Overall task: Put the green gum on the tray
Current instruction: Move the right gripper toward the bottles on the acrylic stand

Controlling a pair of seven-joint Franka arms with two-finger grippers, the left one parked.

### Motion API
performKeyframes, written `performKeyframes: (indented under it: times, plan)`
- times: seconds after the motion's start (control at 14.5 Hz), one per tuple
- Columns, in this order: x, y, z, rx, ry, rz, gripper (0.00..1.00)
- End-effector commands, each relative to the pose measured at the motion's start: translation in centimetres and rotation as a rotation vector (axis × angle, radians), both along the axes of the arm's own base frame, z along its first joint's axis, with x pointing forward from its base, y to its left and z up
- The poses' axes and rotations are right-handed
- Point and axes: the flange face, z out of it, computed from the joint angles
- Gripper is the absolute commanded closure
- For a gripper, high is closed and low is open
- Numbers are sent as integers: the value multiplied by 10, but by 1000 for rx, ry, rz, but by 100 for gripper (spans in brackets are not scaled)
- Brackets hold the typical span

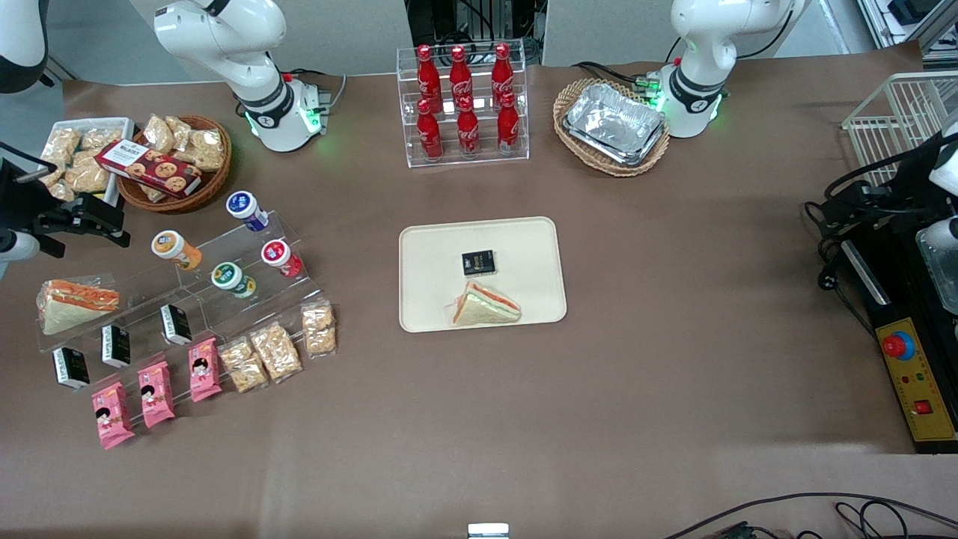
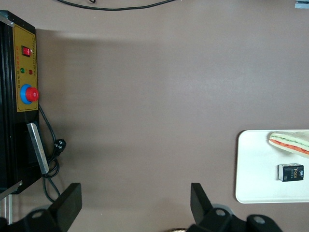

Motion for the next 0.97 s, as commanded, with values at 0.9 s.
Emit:
performKeyframes:
  times: [0.9]
  plan:
    - [-21, 9, 8, 15, 59, 16, 0]
